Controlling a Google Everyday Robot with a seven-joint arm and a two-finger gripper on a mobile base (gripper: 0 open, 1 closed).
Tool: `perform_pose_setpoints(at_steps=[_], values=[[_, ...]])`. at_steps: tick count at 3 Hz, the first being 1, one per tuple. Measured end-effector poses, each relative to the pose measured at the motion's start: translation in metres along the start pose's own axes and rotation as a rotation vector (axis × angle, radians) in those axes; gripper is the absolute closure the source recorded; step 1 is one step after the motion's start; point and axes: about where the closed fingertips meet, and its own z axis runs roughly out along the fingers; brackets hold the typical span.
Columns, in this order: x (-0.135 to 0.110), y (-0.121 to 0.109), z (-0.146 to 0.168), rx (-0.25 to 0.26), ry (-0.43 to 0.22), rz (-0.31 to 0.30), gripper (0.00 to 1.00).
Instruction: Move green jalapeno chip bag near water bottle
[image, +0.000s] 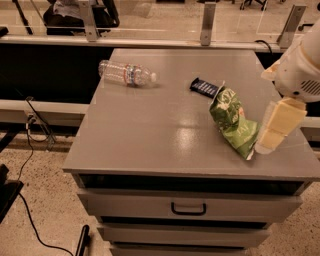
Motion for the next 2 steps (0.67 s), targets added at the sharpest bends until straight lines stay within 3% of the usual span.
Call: perform_pose_setpoints(at_steps=[1,2], values=[[0.002,-0.015,0.044,-0.028,-0.035,0.083,0.0],[-0.002,-0.022,0.074,-0.046,-0.07,0.138,0.15]])
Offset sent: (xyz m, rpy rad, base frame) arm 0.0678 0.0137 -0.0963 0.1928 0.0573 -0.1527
